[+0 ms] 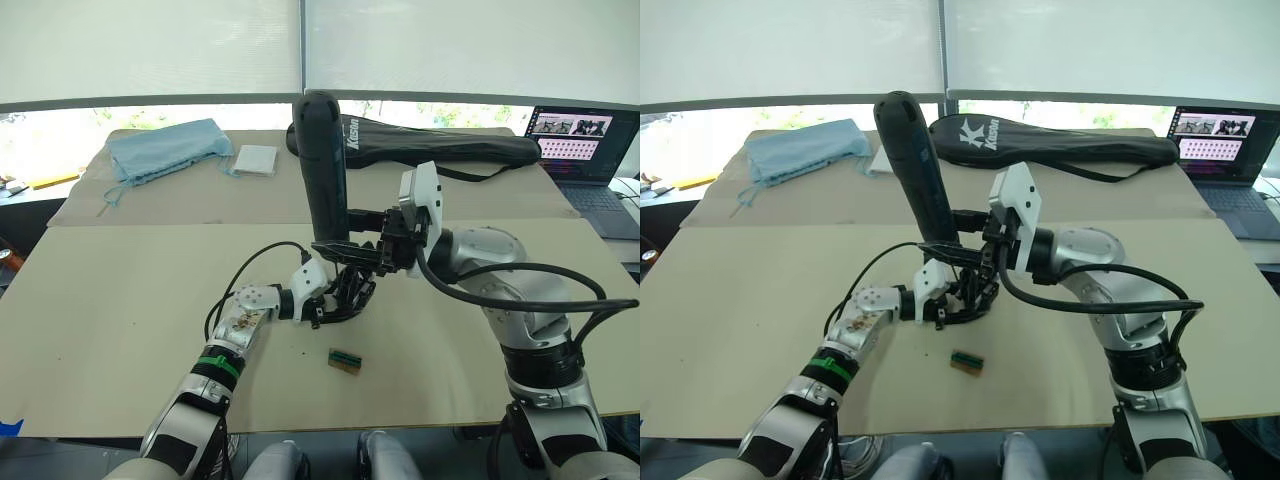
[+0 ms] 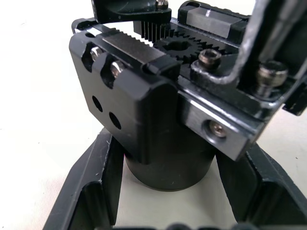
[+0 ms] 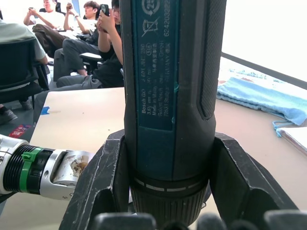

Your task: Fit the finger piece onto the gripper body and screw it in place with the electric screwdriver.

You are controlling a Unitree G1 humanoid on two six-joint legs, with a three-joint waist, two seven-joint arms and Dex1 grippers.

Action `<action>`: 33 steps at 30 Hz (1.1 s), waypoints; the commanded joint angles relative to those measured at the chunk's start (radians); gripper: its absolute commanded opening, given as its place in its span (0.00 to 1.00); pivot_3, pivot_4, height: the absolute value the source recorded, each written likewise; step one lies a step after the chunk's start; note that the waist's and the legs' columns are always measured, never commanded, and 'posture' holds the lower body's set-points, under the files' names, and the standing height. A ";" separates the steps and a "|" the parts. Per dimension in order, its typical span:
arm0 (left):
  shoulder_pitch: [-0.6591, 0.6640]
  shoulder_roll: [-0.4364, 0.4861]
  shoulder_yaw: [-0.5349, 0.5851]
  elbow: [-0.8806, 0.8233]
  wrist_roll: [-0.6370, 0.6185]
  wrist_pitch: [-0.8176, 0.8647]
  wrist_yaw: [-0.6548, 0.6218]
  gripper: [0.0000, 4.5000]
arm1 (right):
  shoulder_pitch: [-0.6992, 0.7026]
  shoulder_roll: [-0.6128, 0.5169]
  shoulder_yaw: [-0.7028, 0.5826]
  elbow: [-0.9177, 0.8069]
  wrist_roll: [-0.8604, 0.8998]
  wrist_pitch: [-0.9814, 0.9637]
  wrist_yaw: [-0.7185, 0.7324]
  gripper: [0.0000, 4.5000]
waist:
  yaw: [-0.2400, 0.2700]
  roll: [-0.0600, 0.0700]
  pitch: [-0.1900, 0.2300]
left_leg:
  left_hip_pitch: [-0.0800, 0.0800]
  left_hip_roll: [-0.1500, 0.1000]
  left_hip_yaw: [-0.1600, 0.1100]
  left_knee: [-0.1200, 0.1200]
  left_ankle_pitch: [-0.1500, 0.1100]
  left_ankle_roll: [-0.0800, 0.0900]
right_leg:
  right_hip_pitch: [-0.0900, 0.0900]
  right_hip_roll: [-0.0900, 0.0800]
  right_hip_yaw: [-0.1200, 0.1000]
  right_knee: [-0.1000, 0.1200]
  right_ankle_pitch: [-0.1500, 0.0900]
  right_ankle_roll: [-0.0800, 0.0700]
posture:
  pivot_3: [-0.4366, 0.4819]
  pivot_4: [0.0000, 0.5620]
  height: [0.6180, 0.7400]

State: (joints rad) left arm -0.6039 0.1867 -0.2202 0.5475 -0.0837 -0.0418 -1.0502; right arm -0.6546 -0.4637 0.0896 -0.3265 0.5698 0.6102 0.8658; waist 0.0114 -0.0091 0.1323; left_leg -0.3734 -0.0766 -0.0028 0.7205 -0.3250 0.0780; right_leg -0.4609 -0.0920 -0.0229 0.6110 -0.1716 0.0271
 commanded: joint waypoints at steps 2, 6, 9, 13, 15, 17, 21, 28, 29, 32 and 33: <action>-0.023 -0.016 0.012 -0.062 -0.033 -0.019 -0.001 0.51 | 0.010 0.003 0.011 -0.011 -0.021 -0.045 0.003 0.42 | 0.000 0.000 0.000 | 0.000 0.000 0.000 0.000 0.000 0.000 | 0.000 0.000 0.000 0.000 0.000 0.000 | 0.48 0.27 0.97; -0.023 -0.017 0.013 -0.061 -0.033 -0.020 0.000 0.51 | 0.020 -0.005 0.022 0.008 -0.044 -0.069 0.012 0.42 | 0.000 0.000 0.000 | 0.000 0.000 0.000 0.000 0.000 0.000 | 0.000 0.001 0.000 0.000 0.000 0.000 | 0.48 0.27 0.97; -0.023 -0.017 0.013 -0.060 -0.033 -0.019 0.000 0.51 | 0.028 -0.008 0.024 0.012 -0.050 -0.073 0.017 0.42 | 0.000 0.000 0.000 | 0.000 0.000 0.000 0.000 0.000 0.000 | 0.000 0.001 0.000 0.000 0.000 0.000 | 0.48 0.27 0.97; -0.019 -0.016 0.011 -0.063 -0.033 -0.019 -0.001 0.51 | 0.045 -0.013 0.026 -0.014 -0.034 -0.057 0.024 0.42 | 0.000 0.000 0.000 | 0.000 0.000 0.000 0.000 0.000 0.000 | 0.000 0.001 0.000 0.000 0.000 0.000 | 0.48 0.27 0.97; -0.017 -0.016 0.011 -0.064 -0.032 -0.019 -0.001 0.51 | 0.053 -0.017 0.026 -0.028 -0.027 -0.051 0.028 0.42 | 0.000 0.000 0.000 | 0.000 0.000 0.000 0.000 0.000 0.000 | 0.000 0.001 0.000 0.000 0.000 0.000 | 0.48 0.27 0.97; -0.016 -0.016 0.011 -0.062 -0.032 -0.021 -0.001 0.51 | 0.061 -0.024 0.026 -0.042 -0.023 -0.048 0.034 0.42 | 0.001 0.000 0.000 | 0.000 0.000 0.000 0.000 0.000 0.000 | 0.000 0.001 0.000 0.000 0.000 0.000 | 0.48 0.27 0.97; -0.015 -0.017 0.010 -0.059 -0.031 -0.026 -0.001 0.51 | 0.075 -0.032 0.025 -0.055 -0.020 -0.050 0.033 0.42 | 0.001 0.000 0.000 | 0.000 0.000 0.000 0.000 0.000 0.000 | 0.001 0.001 0.000 0.000 0.000 0.000 | 0.48 0.27 0.97; -0.023 -0.022 0.010 -0.049 -0.029 -0.030 0.000 0.51 | 0.075 -0.016 0.034 -0.054 -0.021 -0.059 0.025 0.42 | 0.001 0.000 0.000 | 0.000 0.000 0.000 0.000 0.000 0.000 | 0.001 0.001 0.000 0.000 0.000 0.000 | 0.48 0.27 0.97; -0.024 -0.021 0.011 -0.049 -0.030 -0.029 0.000 0.51 | 0.074 -0.014 0.035 -0.054 -0.021 -0.059 0.024 0.42 | 0.001 0.000 0.000 | 0.000 -0.001 0.000 0.000 0.000 0.000 | 0.001 0.001 0.000 0.000 0.000 0.000 | 0.48 0.27 0.97; -0.024 -0.021 0.011 -0.051 -0.030 -0.028 0.000 0.51 | 0.076 -0.012 0.040 -0.053 -0.025 -0.062 0.024 0.42 | 0.001 0.000 0.000 | 0.000 -0.001 0.000 0.001 0.000 0.000 | 0.001 0.001 0.000 0.000 0.000 0.000 | 0.48 0.27 0.97; -0.024 -0.021 0.011 -0.053 -0.031 -0.027 0.000 0.51 | 0.078 -0.013 0.042 -0.052 -0.028 -0.065 0.026 0.42 | 0.001 0.000 0.000 | 0.000 -0.001 0.000 0.001 0.000 0.000 | 0.001 0.001 0.000 0.000 0.000 0.000 | 0.48 0.27 0.97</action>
State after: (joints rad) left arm -0.6013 0.1819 -0.2211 0.5476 -0.0807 -0.0423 -1.0454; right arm -0.5908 -0.4769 0.1111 -0.3813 0.5430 0.5392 0.8846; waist 0.0127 -0.0091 0.1322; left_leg -0.3730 -0.0772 -0.0032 0.7209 -0.3250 0.0781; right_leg -0.4602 -0.0911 -0.0233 0.6111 -0.1716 0.0271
